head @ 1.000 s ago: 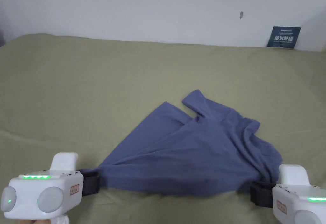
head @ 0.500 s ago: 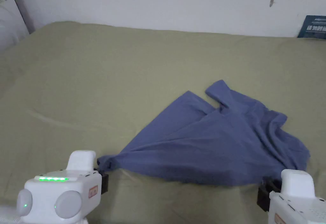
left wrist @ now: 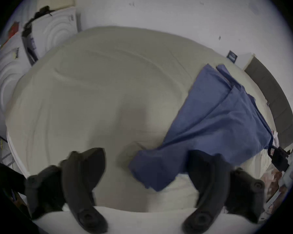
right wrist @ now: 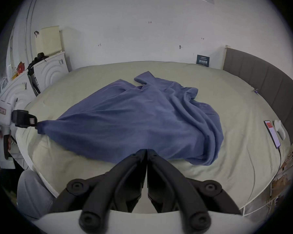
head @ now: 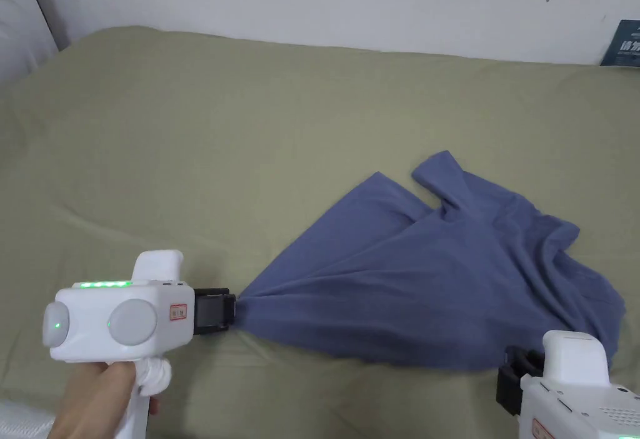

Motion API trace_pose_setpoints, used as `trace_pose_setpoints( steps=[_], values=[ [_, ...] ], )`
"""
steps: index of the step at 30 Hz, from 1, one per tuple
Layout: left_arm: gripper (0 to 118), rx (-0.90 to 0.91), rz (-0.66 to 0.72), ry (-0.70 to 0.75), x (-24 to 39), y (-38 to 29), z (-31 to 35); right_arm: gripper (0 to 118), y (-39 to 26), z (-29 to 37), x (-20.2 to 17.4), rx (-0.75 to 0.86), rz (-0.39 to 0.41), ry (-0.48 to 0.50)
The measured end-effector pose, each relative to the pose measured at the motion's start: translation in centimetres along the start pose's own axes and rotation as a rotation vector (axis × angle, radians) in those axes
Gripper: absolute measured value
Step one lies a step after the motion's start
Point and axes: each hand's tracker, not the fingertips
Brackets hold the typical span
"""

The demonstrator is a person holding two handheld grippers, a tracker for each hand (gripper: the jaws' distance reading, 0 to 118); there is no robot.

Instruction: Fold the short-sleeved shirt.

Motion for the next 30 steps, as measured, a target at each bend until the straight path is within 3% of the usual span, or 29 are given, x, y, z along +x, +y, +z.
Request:
trace_pose_setpoints(
  steps=[1, 2, 4, 5, 6, 7, 12, 15, 23, 24, 25, 26, 27, 30],
  values=[
    [59, -0.016, 0.004, 0.0, 0.4, 0.1, -0.7, 6, 0.0, -0.3, 0.3, -0.007, -0.006, 0.002],
    [51, -0.063, -0.016, -0.027, 0.8, 0.1, -1.2, 6, 0.0, -0.4, 0.2, -0.011, -0.006, 0.002],
    [35, -0.067, -0.019, -0.027, 0.7, -0.5, -2.2, 6, 0.2, -0.4, -0.2, -0.015, 0.004, -0.008],
    [17, -0.049, -0.034, -0.024, 1.0, -1.0, -2.0, 6, 0.7, -0.6, 0.4, -0.013, 0.004, -0.002],
    [10, -0.025, -0.06, -0.017, 1.2, -1.1, -1.9, 6, 1.0, -0.6, 0.3, -0.009, 0.004, -0.002],
    [9, -0.043, -0.034, -0.086, 0.7, -1.0, -2.4, 6, 1.7, -0.7, 0.3, -0.007, 0.005, 0.004],
    [8, -0.031, -0.028, -0.075, -0.4, -0.9, -3.8, 6, 6.8, -2.9, 1.2, 0.043, 0.067, 0.016],
    [8, -0.021, -0.049, -0.068, -0.1, -1.7, -4.3, 6, 11.4, -7.0, 3.0, 0.049, 0.094, 0.0],
    [8, -0.005, -0.011, -0.076, 2.9, -2.3, -1.0, 8, 21.8, -22.2, 7.8, -0.122, 0.164, -0.021],
    [8, -0.009, -0.005, -0.076, 2.4, -1.7, -1.1, 38, 22.2, -23.5, 8.2, -0.13, 0.171, -0.044],
    [8, -0.011, -0.005, -0.075, 2.8, -1.7, -1.0, 78, 22.8, -25.1, 9.0, -0.129, 0.172, -0.05],
    [8, -0.011, -0.007, -0.072, 3.1, -1.8, -0.8, 110, 23.4, -26.3, 9.5, -0.169, 0.174, -0.047],
    [8, -0.011, -0.006, -0.071, 3.4, -1.9, -0.8, 115, 23.7, -27.4, 9.7, -0.208, 0.178, -0.065],
    [8, -0.02, -0.003, -0.072, 3.1, -1.3, -1.1, 107, 23.7, -30.0, 10.3, -0.298, 0.242, -0.111]
  ],
)
